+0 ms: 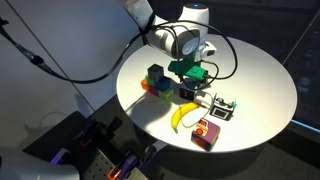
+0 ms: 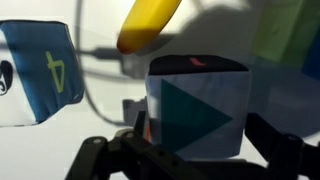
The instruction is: Pick up the square plush toy on the left and put it on top of the stacked blocks on the left
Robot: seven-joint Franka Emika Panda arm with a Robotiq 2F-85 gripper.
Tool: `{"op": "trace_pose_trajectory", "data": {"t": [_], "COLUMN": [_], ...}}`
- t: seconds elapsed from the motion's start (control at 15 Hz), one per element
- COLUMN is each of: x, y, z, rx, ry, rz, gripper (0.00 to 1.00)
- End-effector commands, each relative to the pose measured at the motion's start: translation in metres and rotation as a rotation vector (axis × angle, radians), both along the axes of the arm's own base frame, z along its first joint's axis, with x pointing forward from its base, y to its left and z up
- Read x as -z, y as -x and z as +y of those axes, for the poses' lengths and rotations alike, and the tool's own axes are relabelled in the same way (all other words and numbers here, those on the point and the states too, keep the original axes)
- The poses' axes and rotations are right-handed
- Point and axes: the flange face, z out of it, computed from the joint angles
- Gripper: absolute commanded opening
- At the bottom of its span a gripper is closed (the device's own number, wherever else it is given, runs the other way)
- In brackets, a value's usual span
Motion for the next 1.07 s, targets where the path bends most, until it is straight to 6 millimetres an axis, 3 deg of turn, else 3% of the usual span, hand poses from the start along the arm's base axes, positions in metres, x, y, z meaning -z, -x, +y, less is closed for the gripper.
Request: {"op": "trace_pose_trajectory", "data": {"t": [0.0, 0.2, 0.27, 0.33, 0.67, 0.87, 1.0], "x": [0.008, 0.015, 0.017, 0.019, 0.015, 0.000, -0.013], "y": [-0.002, -0.001, 0.000, 0.000, -0.003, -0.006, -0.008], "z": [-0.007, -0.009, -0.010, -0.011, -0.015, -0.018, -0.020], "rx": [0.011, 0.020, 0.023, 0.026, 0.060, 0.093, 0.121], "ry": [0.006, 0.012, 0.014, 0.016, 0.034, 0.053, 0.062], "rz": [0.005, 0.015, 0.020, 0.022, 0.021, 0.007, -0.002], "gripper": [1.00, 1.00, 0.75, 0.74, 0.39, 0.21, 0.17]}}
